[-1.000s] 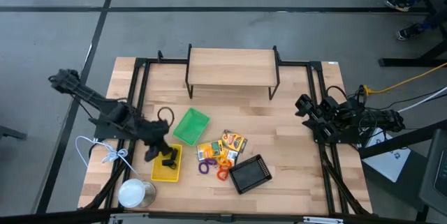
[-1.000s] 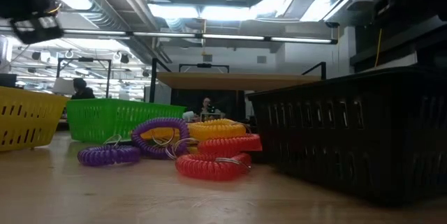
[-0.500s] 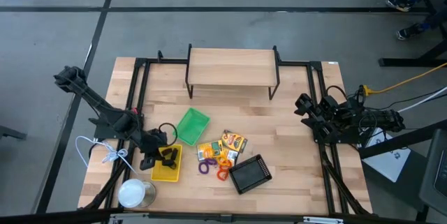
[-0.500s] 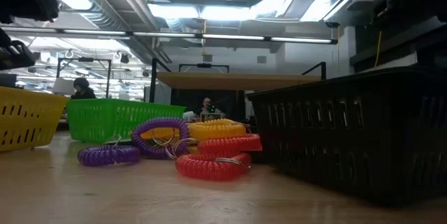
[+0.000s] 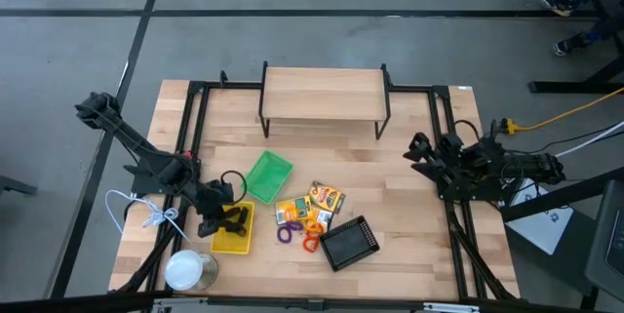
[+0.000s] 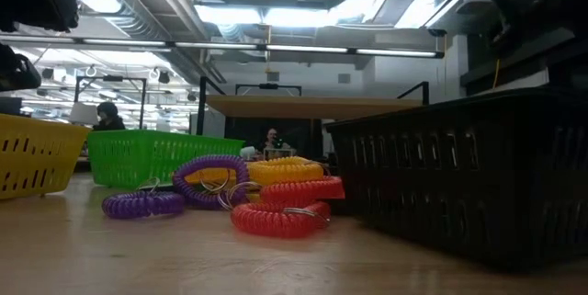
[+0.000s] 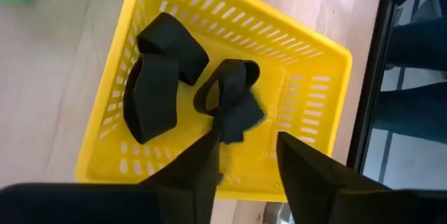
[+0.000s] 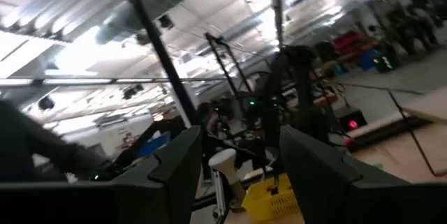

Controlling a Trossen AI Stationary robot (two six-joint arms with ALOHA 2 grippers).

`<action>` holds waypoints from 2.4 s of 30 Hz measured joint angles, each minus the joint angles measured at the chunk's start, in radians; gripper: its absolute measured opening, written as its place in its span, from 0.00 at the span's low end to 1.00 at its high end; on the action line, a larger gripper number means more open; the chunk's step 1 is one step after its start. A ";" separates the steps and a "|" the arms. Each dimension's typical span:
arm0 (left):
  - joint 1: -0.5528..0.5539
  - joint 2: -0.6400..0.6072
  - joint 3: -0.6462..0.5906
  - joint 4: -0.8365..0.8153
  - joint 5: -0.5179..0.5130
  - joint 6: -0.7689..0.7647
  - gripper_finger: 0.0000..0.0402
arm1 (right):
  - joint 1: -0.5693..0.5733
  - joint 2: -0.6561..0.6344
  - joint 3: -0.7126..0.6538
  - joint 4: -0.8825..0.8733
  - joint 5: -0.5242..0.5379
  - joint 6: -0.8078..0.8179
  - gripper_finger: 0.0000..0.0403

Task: Pick & Place Office Desk Supplies
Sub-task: Put the black rubber band into the yellow basket, then put the violet spring keychain into the green basket

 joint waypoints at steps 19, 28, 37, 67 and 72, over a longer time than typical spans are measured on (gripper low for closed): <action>0.010 -0.001 0.000 0.675 -0.492 -0.093 0.40 | 0.000 0.000 0.000 0.305 0.380 0.295 0.49; 0.043 0.001 0.001 0.844 -0.753 0.072 0.38 | 0.000 0.042 0.000 0.285 0.438 0.278 0.49; 0.043 0.072 0.001 0.765 -0.758 -0.014 0.37 | -0.001 0.077 0.000 0.269 0.500 0.297 0.49; 0.448 0.323 0.253 0.261 0.071 0.569 0.32 | -0.030 1.049 1.028 -0.383 0.692 -0.230 0.49; 0.503 0.408 0.276 0.264 0.157 0.762 0.32 | -0.040 1.046 1.049 -0.383 0.700 -0.175 0.49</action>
